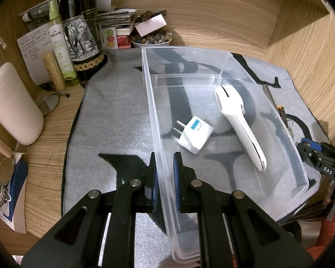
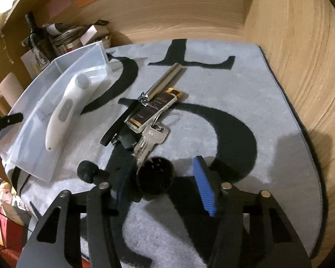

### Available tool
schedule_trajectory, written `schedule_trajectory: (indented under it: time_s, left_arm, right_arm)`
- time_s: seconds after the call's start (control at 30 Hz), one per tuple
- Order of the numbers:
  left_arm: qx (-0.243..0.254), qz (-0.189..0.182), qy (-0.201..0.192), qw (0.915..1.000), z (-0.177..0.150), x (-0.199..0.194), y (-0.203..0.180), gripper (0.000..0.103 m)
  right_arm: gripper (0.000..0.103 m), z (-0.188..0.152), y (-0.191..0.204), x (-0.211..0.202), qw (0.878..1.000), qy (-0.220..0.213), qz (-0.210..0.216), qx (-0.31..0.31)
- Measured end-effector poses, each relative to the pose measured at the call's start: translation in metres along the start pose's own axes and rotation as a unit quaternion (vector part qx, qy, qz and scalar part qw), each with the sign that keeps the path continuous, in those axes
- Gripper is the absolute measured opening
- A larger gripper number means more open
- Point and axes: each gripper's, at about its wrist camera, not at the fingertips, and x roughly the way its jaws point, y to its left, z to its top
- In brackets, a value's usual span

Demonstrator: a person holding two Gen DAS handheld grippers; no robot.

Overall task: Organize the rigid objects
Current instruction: 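Grasp the black round fob on the keys with the right gripper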

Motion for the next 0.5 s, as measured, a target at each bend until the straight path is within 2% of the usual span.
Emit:
schedule_trajectory:
  time_s: [0.03, 0.07, 0.27, 0.5]
  left_arm:
    - [0.0, 0.0, 0.0, 1.0, 0.0, 0.0, 0.0, 0.011]
    - [0.0, 0.0, 0.0, 1.0, 0.0, 0.0, 0.001, 0.011]
    - [0.002, 0.0, 0.0, 1.0, 0.0, 0.0, 0.0, 0.011]
    - [0.001, -0.001, 0.0, 1.0, 0.0, 0.0, -0.001, 0.011]
  right_arm:
    - [0.031, 0.0, 0.001, 0.0, 1.0, 0.001, 0.003, -0.001]
    - [0.03, 0.001, 0.001, 0.001, 1.0, 0.0, 0.004, -0.001]
    - [0.03, 0.008, 0.003, -0.006, 1.0, -0.02, 0.003, 0.003]
    - [0.03, 0.027, 0.016, -0.03, 0.998, -0.066, 0.002, -0.013]
